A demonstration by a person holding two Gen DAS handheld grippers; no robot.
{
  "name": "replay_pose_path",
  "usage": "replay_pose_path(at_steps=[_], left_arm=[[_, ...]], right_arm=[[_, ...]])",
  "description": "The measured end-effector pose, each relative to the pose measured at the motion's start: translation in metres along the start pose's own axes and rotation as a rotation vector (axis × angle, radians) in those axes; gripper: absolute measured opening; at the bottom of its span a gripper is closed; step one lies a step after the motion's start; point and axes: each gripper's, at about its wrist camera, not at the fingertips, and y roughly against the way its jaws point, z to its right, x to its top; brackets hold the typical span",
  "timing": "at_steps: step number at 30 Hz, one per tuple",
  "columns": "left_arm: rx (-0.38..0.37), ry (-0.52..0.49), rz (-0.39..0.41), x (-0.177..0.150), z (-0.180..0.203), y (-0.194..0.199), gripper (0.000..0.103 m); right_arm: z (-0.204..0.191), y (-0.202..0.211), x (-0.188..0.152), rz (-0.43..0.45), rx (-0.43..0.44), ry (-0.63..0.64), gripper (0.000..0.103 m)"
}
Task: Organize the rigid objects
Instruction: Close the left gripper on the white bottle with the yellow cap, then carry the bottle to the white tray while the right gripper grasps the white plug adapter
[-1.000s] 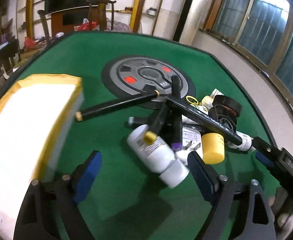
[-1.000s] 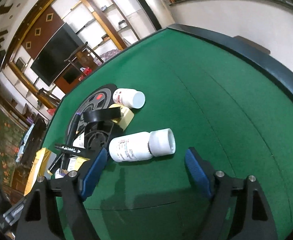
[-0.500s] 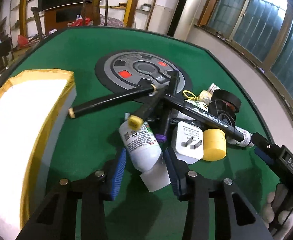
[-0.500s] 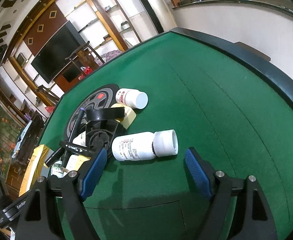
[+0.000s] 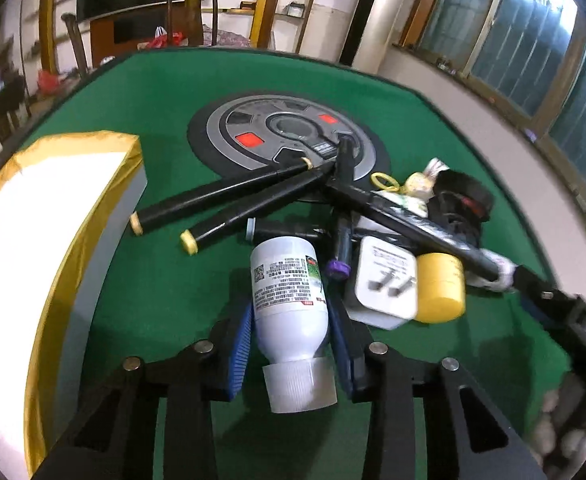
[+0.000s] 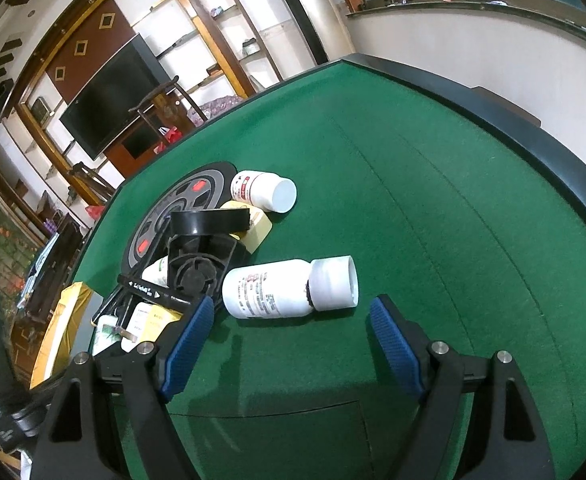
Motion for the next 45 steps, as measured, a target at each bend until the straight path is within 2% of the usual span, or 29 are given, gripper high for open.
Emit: replay_pose_path(at_steps=[4,8,12,16,19,23,27,31,34,37,38,40,42,44,45], left_arm=[[-0.108,0.004,0.028,-0.007,-0.003,0.033,0.038],[-0.168,-0.036,0.077,-0.017,-0.005,0.072,0.038],[-0.169,-0.073,0.128,-0.023,-0.017,0.102,0.038],[-0.147,-0.095,0.174,-0.029,-0.034,0.119,0.038],[-0.146,-0.075,0.18,-0.031,-0.053,0.124,0.038],[-0.148,-0.029,0.175,-0.031,-0.076,0.125,0.038],[-0.137,-0.005,0.18,-0.034,-0.089,0.127,0.038],[-0.13,0.008,0.178,-0.038,-0.098,0.128,0.038],[-0.136,0.016,0.178,-0.04,-0.105,0.127,0.038],[-0.142,0.021,0.179,-0.04,-0.108,0.126,0.038],[-0.148,0.025,0.179,-0.04,-0.109,0.125,0.038],[-0.157,0.03,0.182,-0.041,-0.112,0.126,0.038],[-0.163,0.033,0.185,-0.042,-0.113,0.128,0.038],[-0.164,0.04,0.187,-0.044,-0.117,0.129,0.038],[-0.168,0.046,0.19,-0.044,-0.119,0.13,0.038]], right_arm=[[-0.003,0.0,0.0,-0.011,0.015,0.019,0.081],[-0.009,0.006,0.001,-0.016,0.03,0.056,0.081],[-0.011,0.012,0.006,-0.033,0.021,0.09,0.081],[-0.005,0.018,0.011,-0.026,-0.038,0.118,0.08],[-0.011,0.021,0.01,-0.05,-0.009,0.123,0.076],[-0.049,0.016,0.002,-0.1,0.081,0.203,0.07],[-0.105,0.003,-0.009,-0.151,0.183,0.31,0.066],[-0.143,-0.017,-0.02,-0.21,0.219,0.362,0.062],[-0.153,-0.035,-0.024,-0.246,0.122,0.374,0.059],[-0.16,-0.039,-0.023,-0.228,0.064,0.381,0.058],[-0.164,-0.041,-0.023,-0.226,0.026,0.389,0.058],[-0.172,-0.047,-0.028,-0.214,-0.118,0.438,0.057],[-0.175,-0.053,-0.032,-0.212,-0.201,0.469,0.057],[-0.173,-0.058,-0.035,-0.22,-0.231,0.464,0.057],[-0.167,-0.06,-0.034,-0.23,-0.231,0.437,0.051]])
